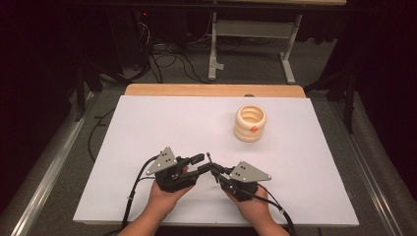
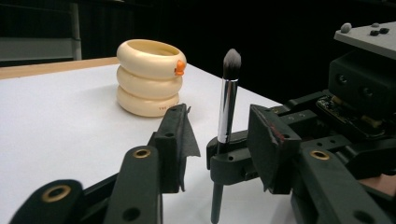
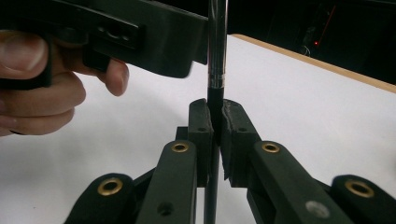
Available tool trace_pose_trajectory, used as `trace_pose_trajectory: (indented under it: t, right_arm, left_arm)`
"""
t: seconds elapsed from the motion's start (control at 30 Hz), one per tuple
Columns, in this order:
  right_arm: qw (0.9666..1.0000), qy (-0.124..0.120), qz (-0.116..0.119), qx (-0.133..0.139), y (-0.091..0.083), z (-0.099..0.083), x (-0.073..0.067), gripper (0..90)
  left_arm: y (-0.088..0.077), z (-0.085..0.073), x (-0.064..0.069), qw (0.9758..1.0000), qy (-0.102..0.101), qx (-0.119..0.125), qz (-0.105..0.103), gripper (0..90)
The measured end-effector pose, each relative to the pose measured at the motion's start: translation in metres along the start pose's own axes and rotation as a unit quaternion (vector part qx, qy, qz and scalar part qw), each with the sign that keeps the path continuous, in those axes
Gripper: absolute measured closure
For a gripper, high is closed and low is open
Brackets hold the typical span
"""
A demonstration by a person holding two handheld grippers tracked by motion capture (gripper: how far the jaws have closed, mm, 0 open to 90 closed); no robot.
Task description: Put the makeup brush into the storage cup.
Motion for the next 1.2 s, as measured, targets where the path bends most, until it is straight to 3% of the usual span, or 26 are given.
trace_pose_trajectory:
  t: [0.37, 0.6, 0.73, 0.9, 1.2]
  right_arm:
    - [0.9997, 0.009, -0.024, 0.006, -0.01, 0.002, 0.015, 85.7]
    - [0.9991, 0.018, -0.036, 0.014, -0.017, 0.004, 0.026, 85.7]
    - [0.9985, 0.021, -0.046, 0.019, -0.023, 0.005, 0.032, 85.7]
    - [0.9977, 0.023, -0.059, 0.023, -0.029, 0.007, 0.04, 85.7]
    - [0.9958, 0.029, -0.082, 0.029, -0.038, 0.008, 0.052, 85.7]
  left_arm:
    - [-0.004, 0.004, -0.009, 0.9996, 0.002, -0.001, 0.028, 46.5]
    - [-0.01, 0.005, -0.019, 0.9982, 0.017, -0.023, 0.052, 42.3]
    - [-0.019, 0.01, -0.023, 0.9971, 0.026, -0.031, 0.065, 38.0]
    - [-0.035, 0.015, -0.032, 0.9946, 0.025, -0.039, 0.093, 33.1]
    - [-0.058, 0.014, -0.046, 0.9914, 0.025, -0.038, 0.123, 26.7]
Point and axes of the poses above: each handheld gripper's, and its own axes: y roughly forward along the jaws, z roughly out of its top, x roughly to its right, the point moved 2 cm from there along y, roughly forward along the jaws, and after that the axes turned 8 degrees about x, right-handed, at the moved point
